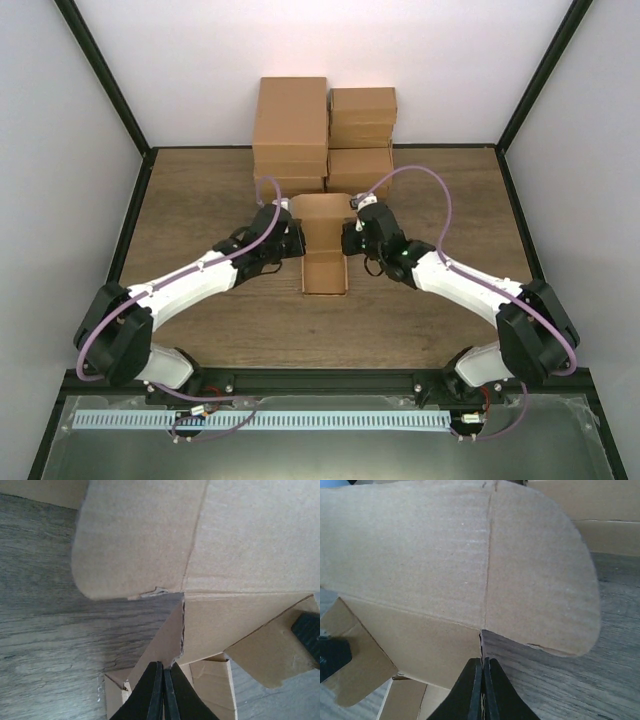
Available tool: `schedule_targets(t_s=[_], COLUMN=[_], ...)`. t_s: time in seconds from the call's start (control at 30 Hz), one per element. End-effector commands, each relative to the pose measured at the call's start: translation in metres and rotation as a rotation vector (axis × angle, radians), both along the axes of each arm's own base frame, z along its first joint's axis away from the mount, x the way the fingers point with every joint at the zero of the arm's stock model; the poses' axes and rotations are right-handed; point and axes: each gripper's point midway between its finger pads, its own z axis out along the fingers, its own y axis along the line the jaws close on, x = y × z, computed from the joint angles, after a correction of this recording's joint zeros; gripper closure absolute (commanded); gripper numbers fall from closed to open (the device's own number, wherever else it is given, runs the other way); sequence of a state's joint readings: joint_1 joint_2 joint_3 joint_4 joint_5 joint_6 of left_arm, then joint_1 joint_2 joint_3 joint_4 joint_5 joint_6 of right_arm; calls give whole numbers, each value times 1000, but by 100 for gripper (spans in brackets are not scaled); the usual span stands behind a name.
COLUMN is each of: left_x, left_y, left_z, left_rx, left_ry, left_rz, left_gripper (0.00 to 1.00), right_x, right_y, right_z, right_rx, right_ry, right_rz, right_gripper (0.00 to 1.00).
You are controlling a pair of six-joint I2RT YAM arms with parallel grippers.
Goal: Fold the paper box
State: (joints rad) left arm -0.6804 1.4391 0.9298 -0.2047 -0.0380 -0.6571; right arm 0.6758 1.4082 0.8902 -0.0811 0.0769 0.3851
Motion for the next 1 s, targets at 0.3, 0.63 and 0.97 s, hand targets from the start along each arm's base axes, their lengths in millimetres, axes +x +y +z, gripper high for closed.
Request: schedule_targets(t_s=[0.3,0.63,0.97], left_x=[2,1,-4], left_y=[-11,-20,-24], left_z=[-5,-24,-36], left_rx=[-161,-195,-207], left_ry=[-42,20,85], left_rz=[127,187,196], left_gripper=[96,96,96], right_x=[14,12,5], right_y=[0,0,-2], right_z=[0,-12,-23], right_rx=[101,101,100], right_ry=[-153,-160,-145], right_rz=[-132,-141,-129], right_gripper=[99,99,99])
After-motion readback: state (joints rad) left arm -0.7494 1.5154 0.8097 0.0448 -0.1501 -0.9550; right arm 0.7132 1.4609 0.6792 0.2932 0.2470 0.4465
